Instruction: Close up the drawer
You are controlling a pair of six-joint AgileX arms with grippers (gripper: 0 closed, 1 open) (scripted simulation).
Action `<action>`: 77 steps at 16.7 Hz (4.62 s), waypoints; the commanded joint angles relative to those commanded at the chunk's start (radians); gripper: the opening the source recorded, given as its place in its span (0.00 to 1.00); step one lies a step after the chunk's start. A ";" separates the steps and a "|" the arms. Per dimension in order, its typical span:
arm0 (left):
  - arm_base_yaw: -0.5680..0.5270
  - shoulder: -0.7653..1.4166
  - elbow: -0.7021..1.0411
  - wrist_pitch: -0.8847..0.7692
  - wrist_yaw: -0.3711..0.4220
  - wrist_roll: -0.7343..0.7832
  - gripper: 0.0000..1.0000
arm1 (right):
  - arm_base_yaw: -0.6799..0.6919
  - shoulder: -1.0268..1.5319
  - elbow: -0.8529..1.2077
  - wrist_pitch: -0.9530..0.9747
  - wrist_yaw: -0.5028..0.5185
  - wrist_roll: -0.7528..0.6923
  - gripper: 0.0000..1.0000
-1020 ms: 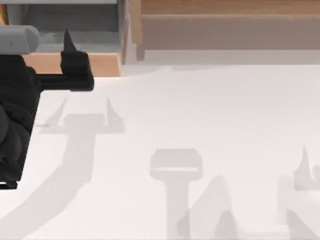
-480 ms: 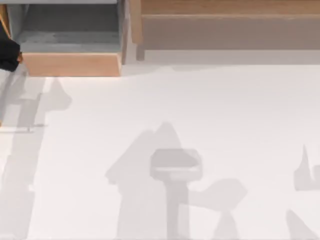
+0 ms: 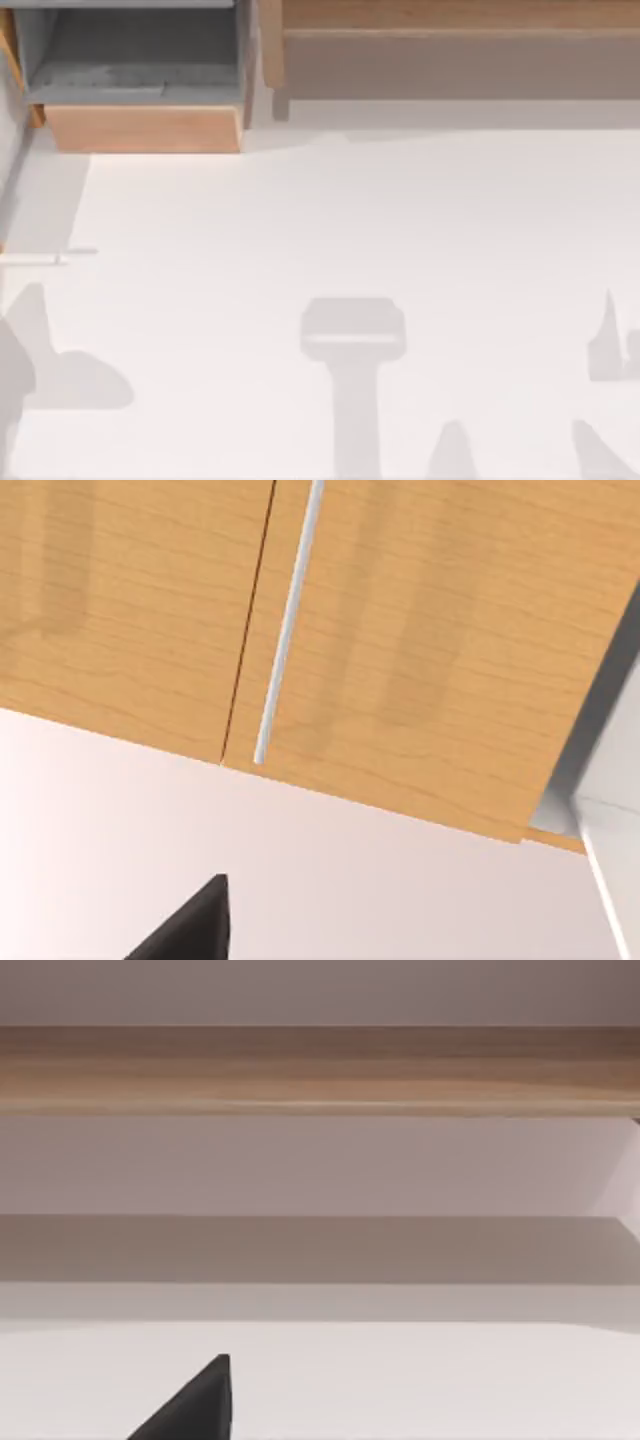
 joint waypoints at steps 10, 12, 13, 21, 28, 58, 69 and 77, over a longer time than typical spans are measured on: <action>0.076 0.243 0.006 0.104 0.176 0.307 1.00 | 0.000 0.000 0.000 0.000 0.000 0.000 1.00; 0.078 0.240 0.005 0.101 0.174 0.306 1.00 | 0.000 0.000 0.000 0.000 0.000 0.000 1.00; 0.075 0.242 0.008 0.100 0.172 0.306 1.00 | 0.000 0.000 0.000 0.000 0.000 0.000 1.00; 0.016 0.274 0.085 0.058 0.116 0.306 1.00 | 0.000 0.000 0.000 0.000 0.000 0.000 1.00; 0.016 0.274 0.085 0.058 0.116 0.306 0.55 | 0.000 0.000 0.000 0.000 0.000 0.000 1.00; -0.098 0.374 0.297 -0.076 -0.002 0.296 0.00 | 0.000 0.000 0.000 0.000 0.000 0.000 1.00; -0.187 0.483 0.542 -0.210 -0.089 0.292 0.00 | 0.000 0.000 0.000 0.000 0.000 0.000 1.00; -0.203 0.520 0.612 -0.247 -0.104 0.295 0.00 | 0.000 0.000 0.000 0.000 0.000 0.000 1.00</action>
